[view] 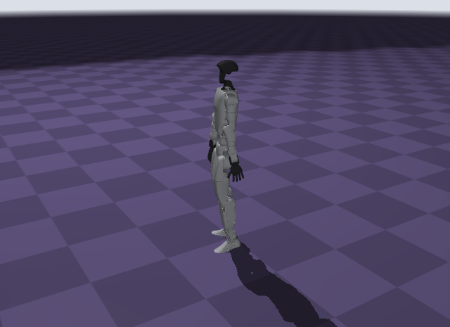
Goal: In place motions
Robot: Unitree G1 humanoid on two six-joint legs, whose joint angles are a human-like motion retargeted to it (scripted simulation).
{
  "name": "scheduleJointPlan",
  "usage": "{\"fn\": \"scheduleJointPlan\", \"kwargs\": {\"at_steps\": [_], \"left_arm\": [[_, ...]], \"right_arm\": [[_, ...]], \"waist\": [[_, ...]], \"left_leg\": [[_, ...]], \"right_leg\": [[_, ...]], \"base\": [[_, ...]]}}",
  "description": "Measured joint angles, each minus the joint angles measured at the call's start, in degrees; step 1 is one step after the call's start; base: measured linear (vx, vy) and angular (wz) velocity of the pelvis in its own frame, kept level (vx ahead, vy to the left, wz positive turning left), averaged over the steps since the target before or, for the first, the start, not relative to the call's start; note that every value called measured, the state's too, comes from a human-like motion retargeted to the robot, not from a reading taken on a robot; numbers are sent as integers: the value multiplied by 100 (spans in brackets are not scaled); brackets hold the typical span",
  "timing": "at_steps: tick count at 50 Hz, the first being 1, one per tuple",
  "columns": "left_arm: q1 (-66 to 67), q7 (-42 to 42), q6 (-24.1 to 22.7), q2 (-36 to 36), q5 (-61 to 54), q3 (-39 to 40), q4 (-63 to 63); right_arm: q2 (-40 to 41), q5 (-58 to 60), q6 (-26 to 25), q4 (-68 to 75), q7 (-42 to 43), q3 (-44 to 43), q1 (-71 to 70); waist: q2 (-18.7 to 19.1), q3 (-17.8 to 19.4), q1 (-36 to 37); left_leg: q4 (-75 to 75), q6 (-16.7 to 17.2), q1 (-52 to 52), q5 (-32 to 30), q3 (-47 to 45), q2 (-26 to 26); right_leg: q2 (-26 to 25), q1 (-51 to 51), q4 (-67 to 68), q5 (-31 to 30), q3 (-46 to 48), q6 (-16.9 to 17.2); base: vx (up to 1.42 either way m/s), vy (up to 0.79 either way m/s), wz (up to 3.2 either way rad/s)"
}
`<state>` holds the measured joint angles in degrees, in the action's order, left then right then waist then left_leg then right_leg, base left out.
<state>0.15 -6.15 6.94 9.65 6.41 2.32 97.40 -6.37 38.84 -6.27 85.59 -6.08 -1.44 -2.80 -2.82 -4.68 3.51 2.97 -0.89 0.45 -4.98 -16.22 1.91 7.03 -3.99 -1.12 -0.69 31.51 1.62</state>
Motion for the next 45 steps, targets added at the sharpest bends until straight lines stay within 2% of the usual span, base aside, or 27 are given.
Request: {"fn": "scheduleJointPlan", "kwargs": {"at_steps": [9,15,21,27,35,40,45], "left_arm": [[-20,-11,-166,-166,-86,155,-28],[153,-13,-258,-254,-231,337,-193],[268,-66,-145,-206,-201,330,-9],[160,78,-101,-212,-135,279,-182],[-12,95,-279,-529,-174,261,-510],[-207,-69,-341,-822,-242,58,-488],[-363,-276,-308,-988,156,-225,-506]], "right_arm": [[-154,-97,-49,116,56,-40,-294],[-164,-36,-88,210,38,45,-751],[-19,-32,-33,47,-152,-58,-1020],[-9,-223,37,22,1,-200,-1180],[-221,-209,-194,765,413,-353,-1333],[-214,-260,-285,874,456,-486,-1397],[-164,-303,-365,954,400,-496,-1435]], "waist": [[210,-119,-933],[327,-161,-1381],[422,-295,-2267],[450,-197,-3110],[668,-406,-3874],[836,-296,-4362],[1043,-287,-4570]], "left_leg": [[-60,209,415,400,-1556,-442],[-153,466,807,625,-3087,-597],[-157,697,980,728,-3955,-612],[-66,885,1133,788,-4610,-635],[-31,1110,1123,796,-5276,-582],[20,1175,1085,852,-5334,-618],[36,1232,1001,885,-5422,-620]], "right_leg": [[-209,845,323,-322,-1560,-25],[-669,1448,393,-700,-3147,20],[-1166,1799,267,-1185,-4424,182],[-1381,1977,196,-1441,-4734,486],[-1581,2274,67,-1514,-4877,1022],[-1698,2355,82,-1511,-4968,1087],[-1784,2473,62,-1525,-5028,1164]], "base": [[-27,-19,-159],[-41,-9,-234],[-31,0,-205],[-23,8,-151],[-11,8,-119],[-9,9,-45],[-2,6,-41]]}}
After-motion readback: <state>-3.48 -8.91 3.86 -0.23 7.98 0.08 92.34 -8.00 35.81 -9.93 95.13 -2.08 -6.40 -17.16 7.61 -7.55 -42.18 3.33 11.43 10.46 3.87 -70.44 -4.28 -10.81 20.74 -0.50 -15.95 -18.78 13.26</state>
